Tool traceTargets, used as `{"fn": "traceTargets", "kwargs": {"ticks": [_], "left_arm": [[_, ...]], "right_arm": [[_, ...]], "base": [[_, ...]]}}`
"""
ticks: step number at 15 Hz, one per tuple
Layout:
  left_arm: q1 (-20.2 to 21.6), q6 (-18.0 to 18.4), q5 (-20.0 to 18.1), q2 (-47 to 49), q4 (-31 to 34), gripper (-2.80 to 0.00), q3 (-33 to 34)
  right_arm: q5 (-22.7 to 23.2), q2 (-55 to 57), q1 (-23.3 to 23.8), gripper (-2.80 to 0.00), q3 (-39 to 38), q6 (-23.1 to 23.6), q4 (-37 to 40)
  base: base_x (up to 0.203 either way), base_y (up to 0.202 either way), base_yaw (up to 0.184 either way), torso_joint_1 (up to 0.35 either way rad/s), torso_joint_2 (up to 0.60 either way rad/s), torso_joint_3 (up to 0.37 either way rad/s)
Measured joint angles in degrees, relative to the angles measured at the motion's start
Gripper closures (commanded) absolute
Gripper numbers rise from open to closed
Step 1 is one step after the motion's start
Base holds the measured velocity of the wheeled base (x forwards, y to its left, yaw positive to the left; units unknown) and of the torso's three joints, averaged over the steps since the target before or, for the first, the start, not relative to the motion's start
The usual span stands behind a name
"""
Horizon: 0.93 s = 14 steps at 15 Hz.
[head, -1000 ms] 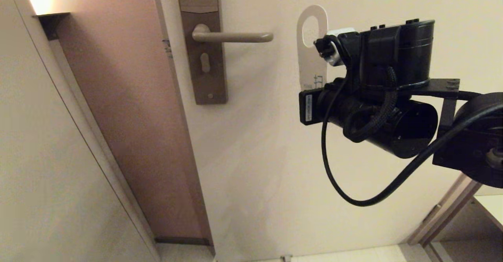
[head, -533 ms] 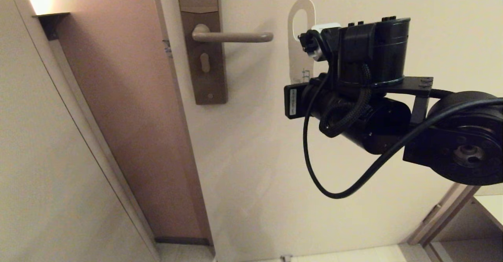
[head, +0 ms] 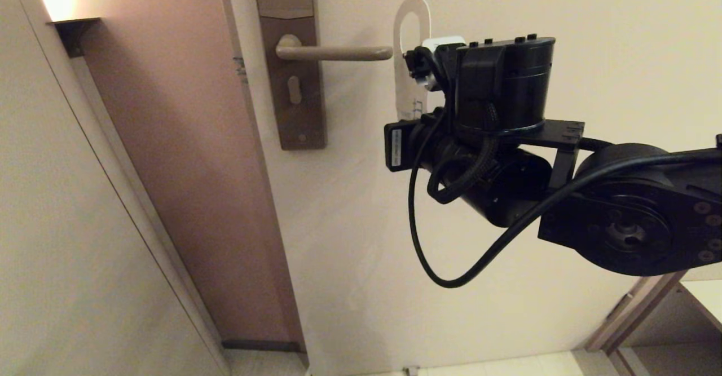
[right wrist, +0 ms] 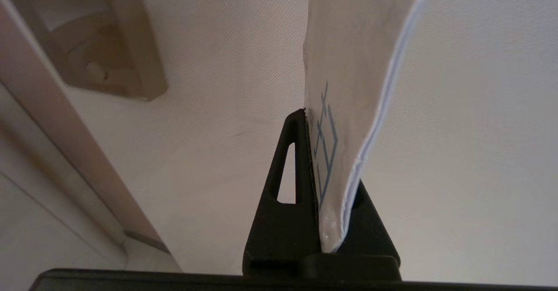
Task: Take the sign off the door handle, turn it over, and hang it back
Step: Hang the sign back with the other side facing out
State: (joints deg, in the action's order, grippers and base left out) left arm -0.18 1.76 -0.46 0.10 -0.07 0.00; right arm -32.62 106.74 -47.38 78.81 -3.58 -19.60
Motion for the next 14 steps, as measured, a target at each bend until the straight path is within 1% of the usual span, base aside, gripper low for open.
{"fn": "traceTargets", "kwargs": {"ticks": [6, 11, 14], "left_arm": [[0.00, -0.02, 0.00, 0.00, -0.02, 0.00, 0.00], [0.00, -0.02, 0.02, 0.00, -0.02, 0.00, 0.00], [0.00, 0.00, 0.04, 0.00, -0.02, 0.00, 0.00]], "right_arm": [[-0.04, 1.95, -0.74, 0.00, 1.53, 0.00, -0.14], [-1.80, 3.43, -1.97, 0.00, 2.60, 0.24, -0.08], [-3.30, 4.32, -2.92, 0.00, 3.88, 1.48, -0.12]], "base": [[0.000, 0.000, 0.000, 0.000, 0.00, 0.000], [0.000, 0.000, 0.000, 0.000, 0.00, 0.000], [0.000, 0.000, 0.000, 0.000, 0.00, 0.000]]}}
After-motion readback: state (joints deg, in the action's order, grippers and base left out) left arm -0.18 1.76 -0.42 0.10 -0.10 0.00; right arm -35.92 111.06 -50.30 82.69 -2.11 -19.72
